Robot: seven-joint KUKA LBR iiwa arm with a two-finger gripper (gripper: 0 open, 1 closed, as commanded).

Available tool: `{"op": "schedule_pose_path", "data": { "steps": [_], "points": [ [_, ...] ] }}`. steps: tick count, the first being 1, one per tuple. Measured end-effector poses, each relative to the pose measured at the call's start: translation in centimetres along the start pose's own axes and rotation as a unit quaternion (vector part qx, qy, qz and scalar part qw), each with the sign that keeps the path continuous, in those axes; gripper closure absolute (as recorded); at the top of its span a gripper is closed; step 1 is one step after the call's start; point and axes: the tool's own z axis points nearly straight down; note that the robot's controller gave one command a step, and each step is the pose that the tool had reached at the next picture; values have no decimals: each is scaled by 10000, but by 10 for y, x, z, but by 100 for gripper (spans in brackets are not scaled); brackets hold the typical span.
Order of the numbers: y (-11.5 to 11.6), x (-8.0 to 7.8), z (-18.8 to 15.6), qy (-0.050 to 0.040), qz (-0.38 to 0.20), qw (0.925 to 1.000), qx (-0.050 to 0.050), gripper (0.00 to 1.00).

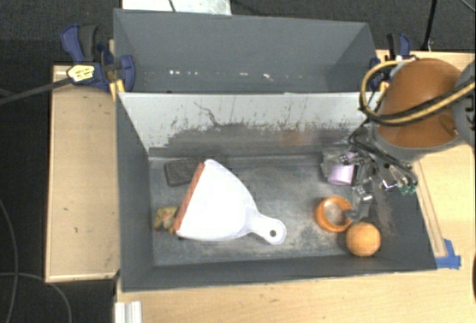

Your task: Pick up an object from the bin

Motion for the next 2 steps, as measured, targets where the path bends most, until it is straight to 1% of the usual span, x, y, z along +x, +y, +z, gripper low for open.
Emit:
{"op": "schedule_pose_path", "data": {
  "steps": [1,2],
  "points": [
    [-16,3,61,-15,-208,9998,-5,100],
    [-16,3,61,-15,-208,9998,-5,100]
  ]
}}
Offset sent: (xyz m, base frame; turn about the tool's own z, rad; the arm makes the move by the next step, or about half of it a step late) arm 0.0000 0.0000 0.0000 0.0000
